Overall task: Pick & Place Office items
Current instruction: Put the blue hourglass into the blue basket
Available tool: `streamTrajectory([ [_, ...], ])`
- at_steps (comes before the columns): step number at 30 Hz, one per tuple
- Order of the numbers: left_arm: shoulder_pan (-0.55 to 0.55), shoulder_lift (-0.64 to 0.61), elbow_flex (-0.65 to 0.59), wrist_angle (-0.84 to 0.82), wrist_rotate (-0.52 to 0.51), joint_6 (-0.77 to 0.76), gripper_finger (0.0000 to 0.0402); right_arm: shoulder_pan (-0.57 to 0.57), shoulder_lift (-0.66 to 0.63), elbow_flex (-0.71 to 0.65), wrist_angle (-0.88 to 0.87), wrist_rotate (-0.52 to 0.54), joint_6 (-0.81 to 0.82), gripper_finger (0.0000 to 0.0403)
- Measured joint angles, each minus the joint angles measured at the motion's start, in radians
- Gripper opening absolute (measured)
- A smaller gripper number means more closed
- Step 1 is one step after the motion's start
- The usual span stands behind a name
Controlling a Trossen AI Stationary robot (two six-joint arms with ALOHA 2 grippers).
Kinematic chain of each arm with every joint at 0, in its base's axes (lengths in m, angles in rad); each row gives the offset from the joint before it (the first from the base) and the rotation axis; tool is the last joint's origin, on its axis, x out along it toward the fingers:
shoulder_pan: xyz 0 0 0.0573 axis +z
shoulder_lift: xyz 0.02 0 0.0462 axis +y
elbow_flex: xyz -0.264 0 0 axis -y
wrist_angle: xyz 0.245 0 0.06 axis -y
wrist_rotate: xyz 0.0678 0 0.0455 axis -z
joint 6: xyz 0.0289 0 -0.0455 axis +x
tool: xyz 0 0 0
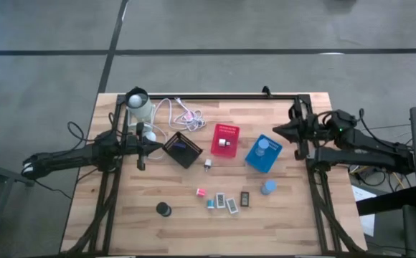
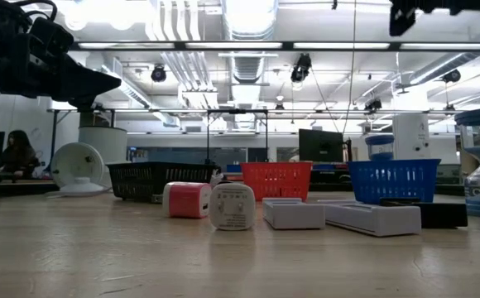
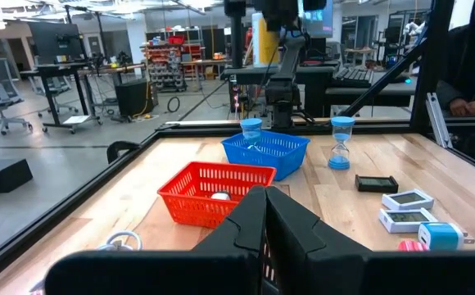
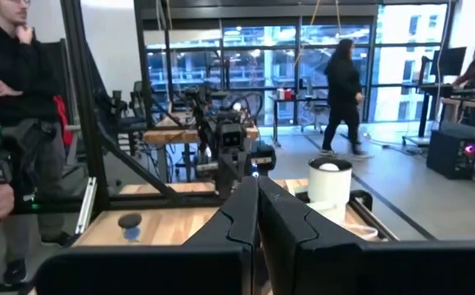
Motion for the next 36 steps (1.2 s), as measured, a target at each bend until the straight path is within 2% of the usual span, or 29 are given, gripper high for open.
streamTrajectory([
  [7,0.0,0.0,0.0,0.0,-0.024,-0.002,0.0016,0.0,-0.128,-0.166,0.102,0.021,0.024,0.0008],
  [24,0.0,0.0,0.0,-0.001,-0.023,-0.003,0.0016,-0.001,-0.314,-0.427,0.228,0.06,0.05,0.0008],
  [29,0.0,0.0,0.0,-0.001,-0.023,-0.004,0.0016,-0.001,-0.364,-0.486,0.23,0.085,0.051,0.0008],
  [36,0.0,0.0,0.0,-0.002,-0.023,-0.002,0.0016,-0.001,-0.384,-0.487,0.202,0.088,0.06,0.0008],
])
